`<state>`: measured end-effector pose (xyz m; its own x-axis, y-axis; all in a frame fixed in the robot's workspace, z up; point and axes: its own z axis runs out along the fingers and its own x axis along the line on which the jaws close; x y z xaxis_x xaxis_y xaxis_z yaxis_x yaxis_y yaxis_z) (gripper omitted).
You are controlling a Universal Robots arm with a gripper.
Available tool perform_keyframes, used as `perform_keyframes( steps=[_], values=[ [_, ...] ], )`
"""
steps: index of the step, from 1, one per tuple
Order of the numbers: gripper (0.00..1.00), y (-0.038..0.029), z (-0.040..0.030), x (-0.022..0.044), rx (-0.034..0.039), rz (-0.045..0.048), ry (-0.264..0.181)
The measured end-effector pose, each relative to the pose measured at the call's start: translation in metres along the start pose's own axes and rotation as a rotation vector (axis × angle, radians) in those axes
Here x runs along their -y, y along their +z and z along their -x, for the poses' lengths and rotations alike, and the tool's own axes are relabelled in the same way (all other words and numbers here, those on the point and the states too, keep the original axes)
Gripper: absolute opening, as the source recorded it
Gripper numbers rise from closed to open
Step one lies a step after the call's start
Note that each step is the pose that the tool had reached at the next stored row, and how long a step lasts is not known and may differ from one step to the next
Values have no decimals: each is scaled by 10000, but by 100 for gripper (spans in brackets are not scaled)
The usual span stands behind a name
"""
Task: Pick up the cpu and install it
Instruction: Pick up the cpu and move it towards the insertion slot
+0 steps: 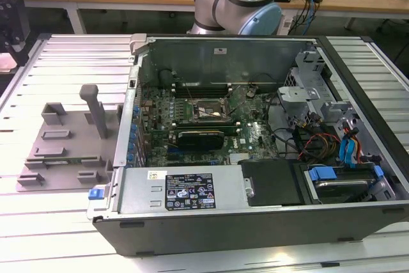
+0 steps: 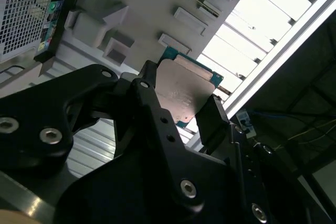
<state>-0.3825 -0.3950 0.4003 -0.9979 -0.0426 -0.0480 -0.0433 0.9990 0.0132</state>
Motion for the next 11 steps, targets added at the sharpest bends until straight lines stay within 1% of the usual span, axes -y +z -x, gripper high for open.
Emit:
perform_keyframes(
  steps=[5,9,11],
  values=[
    [55,4,81,3,-1,0,0],
    [55,5,114,5,-1,0,0],
    [55,7,154,7,-1,0,1]
  ],
)
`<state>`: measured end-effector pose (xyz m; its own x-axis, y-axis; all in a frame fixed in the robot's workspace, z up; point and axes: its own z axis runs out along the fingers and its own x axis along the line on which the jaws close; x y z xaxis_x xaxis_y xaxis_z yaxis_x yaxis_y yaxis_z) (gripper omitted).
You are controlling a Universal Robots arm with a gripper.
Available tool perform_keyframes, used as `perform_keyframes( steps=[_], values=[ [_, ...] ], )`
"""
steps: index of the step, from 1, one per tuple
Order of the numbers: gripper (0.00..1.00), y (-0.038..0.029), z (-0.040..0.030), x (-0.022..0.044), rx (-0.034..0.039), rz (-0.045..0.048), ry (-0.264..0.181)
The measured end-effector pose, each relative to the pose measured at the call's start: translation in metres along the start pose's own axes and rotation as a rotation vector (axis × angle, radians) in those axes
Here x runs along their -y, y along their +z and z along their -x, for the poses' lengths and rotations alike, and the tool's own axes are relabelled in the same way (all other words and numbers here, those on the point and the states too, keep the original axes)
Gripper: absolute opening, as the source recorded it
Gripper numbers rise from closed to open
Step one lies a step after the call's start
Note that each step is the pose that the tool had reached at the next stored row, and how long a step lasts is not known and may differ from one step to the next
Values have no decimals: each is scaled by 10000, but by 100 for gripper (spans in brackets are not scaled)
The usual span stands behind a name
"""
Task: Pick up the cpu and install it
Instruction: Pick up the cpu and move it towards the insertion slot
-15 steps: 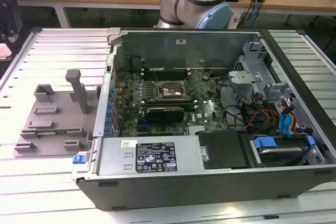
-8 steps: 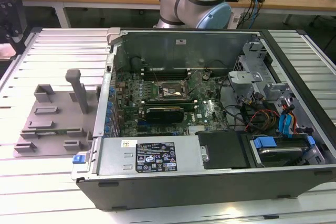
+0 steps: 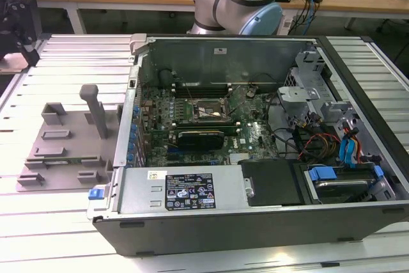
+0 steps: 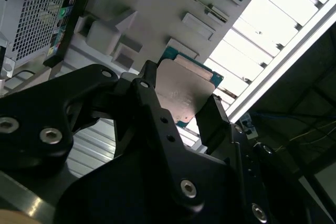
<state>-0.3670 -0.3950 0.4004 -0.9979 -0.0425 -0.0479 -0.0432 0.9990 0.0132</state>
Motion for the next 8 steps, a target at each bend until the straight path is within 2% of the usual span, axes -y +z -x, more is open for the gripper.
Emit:
perform_keyframes(
  steps=[2,8],
  values=[
    [55,1,20,1,0,0,0],
    [55,6,139,6,-1,0,0]
  ],
)
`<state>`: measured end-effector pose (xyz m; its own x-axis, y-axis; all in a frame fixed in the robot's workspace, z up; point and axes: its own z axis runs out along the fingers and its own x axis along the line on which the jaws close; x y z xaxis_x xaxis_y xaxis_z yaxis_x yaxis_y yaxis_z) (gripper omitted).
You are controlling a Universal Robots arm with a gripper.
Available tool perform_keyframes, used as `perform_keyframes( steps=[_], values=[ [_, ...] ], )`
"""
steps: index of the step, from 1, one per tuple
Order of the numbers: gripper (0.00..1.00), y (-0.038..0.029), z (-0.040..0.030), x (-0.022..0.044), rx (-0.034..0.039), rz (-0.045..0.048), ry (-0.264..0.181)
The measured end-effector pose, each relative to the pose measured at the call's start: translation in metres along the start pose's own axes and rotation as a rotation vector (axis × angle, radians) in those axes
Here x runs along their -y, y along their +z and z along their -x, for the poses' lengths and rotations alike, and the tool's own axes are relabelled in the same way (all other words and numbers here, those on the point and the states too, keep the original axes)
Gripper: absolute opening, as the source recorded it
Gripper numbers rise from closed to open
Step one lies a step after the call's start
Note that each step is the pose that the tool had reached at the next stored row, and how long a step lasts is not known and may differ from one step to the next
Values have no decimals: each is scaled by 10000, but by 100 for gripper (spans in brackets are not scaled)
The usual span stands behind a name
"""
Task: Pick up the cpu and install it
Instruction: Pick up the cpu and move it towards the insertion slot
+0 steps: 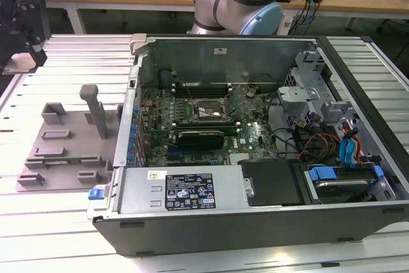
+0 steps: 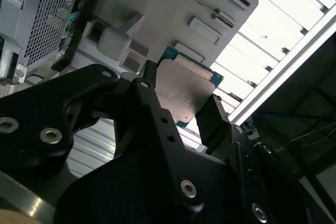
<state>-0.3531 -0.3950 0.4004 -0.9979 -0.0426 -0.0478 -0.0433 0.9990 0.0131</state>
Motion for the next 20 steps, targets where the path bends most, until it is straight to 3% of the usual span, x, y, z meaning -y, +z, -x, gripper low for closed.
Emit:
perform_keyframes(
  steps=[10,20],
  values=[
    [55,9,187,8,1,0,0],
    [55,14,290,13,1,0,0]
  ],
)
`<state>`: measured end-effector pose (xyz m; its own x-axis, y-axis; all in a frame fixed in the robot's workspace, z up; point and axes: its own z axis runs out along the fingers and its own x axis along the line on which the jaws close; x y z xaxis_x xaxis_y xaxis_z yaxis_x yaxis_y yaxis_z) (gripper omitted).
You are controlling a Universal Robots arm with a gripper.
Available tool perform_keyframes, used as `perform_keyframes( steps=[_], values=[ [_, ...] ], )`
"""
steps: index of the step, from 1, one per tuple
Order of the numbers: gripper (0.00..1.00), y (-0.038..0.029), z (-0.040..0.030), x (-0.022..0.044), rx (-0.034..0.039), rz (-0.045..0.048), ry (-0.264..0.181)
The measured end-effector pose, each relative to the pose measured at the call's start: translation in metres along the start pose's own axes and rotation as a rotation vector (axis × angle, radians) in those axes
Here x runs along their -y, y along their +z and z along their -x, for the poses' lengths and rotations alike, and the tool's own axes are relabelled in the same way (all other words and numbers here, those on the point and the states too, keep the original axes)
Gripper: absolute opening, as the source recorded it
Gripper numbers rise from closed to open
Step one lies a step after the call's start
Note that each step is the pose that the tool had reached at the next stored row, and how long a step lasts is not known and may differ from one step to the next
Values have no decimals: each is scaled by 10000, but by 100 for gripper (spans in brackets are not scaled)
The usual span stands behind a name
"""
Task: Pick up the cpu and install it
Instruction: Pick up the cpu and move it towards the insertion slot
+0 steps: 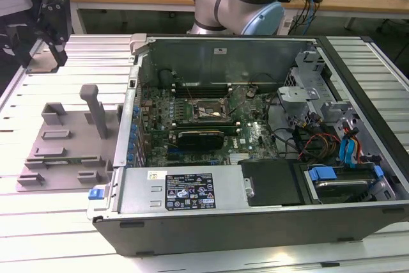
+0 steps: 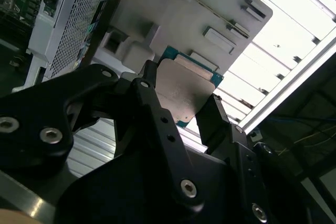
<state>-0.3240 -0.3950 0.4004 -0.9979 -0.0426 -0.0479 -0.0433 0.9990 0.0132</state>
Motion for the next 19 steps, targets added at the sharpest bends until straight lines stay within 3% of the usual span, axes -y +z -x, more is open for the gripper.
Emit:
perform_keyframes(
  steps=[6,13,19],
  values=[
    [55,5,114,5,0,0,1],
    [55,9,192,8,0,0,0],
    [55,15,318,14,-1,-1,1]
  ],
)
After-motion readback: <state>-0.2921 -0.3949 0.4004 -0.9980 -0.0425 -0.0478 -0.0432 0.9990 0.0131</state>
